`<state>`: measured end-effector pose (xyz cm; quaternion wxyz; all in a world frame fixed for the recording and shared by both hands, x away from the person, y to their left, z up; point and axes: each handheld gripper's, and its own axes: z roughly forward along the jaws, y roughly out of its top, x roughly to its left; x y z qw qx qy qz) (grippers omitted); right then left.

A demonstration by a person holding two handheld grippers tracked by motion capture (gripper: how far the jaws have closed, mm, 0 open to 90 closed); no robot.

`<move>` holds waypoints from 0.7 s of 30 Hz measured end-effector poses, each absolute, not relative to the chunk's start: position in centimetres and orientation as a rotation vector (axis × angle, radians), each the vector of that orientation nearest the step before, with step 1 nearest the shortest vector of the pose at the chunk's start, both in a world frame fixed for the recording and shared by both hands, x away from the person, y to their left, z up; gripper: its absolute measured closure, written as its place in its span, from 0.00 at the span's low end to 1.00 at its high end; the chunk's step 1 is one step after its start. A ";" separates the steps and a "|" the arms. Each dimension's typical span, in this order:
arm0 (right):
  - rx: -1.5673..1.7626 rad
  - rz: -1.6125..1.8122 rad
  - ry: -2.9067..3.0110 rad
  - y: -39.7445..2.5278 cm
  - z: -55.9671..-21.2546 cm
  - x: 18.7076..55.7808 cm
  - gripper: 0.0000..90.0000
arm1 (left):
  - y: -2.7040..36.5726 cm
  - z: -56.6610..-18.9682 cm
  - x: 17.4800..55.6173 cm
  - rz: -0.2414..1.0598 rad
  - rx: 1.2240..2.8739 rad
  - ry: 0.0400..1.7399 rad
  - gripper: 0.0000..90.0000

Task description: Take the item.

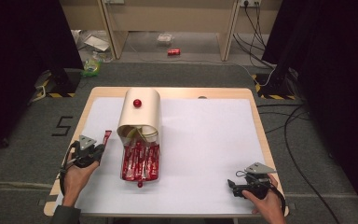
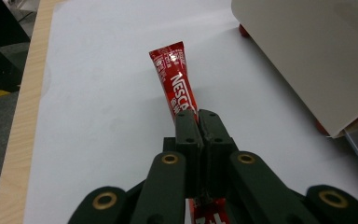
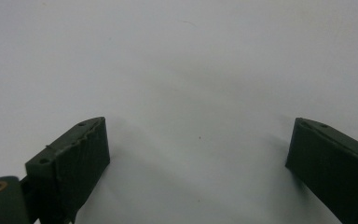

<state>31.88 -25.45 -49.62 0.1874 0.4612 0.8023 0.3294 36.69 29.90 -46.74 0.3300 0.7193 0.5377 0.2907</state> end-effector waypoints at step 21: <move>1.297 0.927 2.258 -25.4 -49.6 31.9 0.07 | 29.7 -47.8 37.3 0.759 1.921 1.421 0.93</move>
